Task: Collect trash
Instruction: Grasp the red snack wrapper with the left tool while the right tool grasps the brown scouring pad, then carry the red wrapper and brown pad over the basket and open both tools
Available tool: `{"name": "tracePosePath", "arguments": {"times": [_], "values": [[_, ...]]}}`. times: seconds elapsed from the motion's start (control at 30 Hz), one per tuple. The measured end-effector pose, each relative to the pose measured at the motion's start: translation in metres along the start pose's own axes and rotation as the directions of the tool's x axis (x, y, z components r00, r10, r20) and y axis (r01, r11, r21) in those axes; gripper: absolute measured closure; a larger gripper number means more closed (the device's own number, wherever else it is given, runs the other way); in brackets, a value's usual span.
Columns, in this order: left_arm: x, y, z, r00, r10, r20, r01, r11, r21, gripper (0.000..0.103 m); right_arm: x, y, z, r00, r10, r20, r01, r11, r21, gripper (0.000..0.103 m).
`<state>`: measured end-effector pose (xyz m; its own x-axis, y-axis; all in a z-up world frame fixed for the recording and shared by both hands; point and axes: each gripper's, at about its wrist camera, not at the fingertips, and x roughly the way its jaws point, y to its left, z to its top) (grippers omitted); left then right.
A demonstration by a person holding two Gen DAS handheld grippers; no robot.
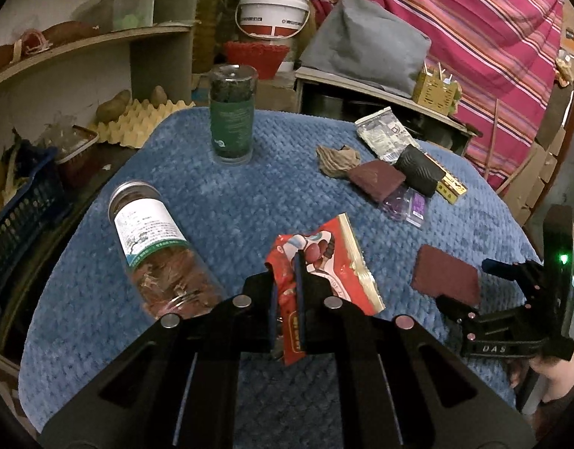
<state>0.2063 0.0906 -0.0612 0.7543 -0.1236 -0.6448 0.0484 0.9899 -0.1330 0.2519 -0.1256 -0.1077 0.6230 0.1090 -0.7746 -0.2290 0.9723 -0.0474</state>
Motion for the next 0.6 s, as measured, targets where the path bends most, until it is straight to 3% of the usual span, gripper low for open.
{"name": "tracePosePath", "arguments": {"times": [0.17,0.23,0.3,0.6], "values": [[0.002,-0.007,0.001,1.000,0.000,0.001,0.000,1.000,0.004,0.097,0.004,-0.001,0.003,0.999,0.054,-0.005,-0.054,0.998,-0.015,0.007],[0.003,-0.009,0.002,1.000,0.000,0.003,0.000,1.000,0.004,0.097,0.003,0.000,0.002,0.997,0.077,-0.004,-0.077,0.997,-0.023,0.022],[0.004,-0.013,0.002,1.000,-0.001,0.001,0.001,1.000,0.006,0.097,0.002,0.002,0.001,0.995,0.099,-0.002,-0.099,0.994,-0.037,0.027],[0.002,-0.039,0.005,1.000,-0.011,0.011,0.011,0.999,0.036,0.097,-0.025,-0.026,-0.009,0.994,0.086,0.073,-0.086,0.996,0.000,0.028]]}}
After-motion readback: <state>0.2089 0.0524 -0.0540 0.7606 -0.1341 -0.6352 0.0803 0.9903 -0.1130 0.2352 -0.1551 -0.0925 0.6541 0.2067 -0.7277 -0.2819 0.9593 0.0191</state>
